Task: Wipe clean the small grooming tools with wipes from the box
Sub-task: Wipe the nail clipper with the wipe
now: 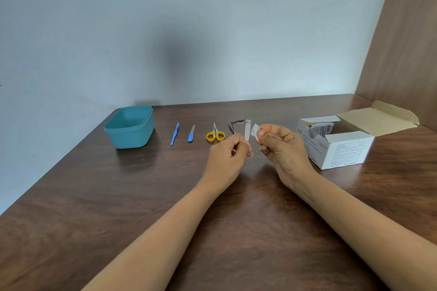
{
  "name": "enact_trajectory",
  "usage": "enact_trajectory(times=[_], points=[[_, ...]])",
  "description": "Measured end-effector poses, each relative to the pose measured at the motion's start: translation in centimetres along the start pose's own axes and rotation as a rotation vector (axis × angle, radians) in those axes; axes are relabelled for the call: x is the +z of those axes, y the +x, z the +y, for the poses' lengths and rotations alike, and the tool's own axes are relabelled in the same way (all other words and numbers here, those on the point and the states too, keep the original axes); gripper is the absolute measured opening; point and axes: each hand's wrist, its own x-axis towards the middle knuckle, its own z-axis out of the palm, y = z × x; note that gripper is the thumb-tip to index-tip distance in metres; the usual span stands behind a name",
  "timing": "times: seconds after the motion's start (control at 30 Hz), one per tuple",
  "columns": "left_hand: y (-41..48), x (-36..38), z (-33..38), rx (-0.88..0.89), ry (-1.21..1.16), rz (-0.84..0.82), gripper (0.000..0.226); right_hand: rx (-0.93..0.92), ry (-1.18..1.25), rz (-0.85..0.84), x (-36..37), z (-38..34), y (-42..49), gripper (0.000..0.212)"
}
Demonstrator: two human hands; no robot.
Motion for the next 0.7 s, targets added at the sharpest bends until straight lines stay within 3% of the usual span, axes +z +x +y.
enact_trajectory(times=[0.7], points=[[0.06,-0.17,0.2,-0.03,-0.051,-0.037,0.027,0.0,-0.005,-0.048,0.22,-0.33,-0.01,0.016]])
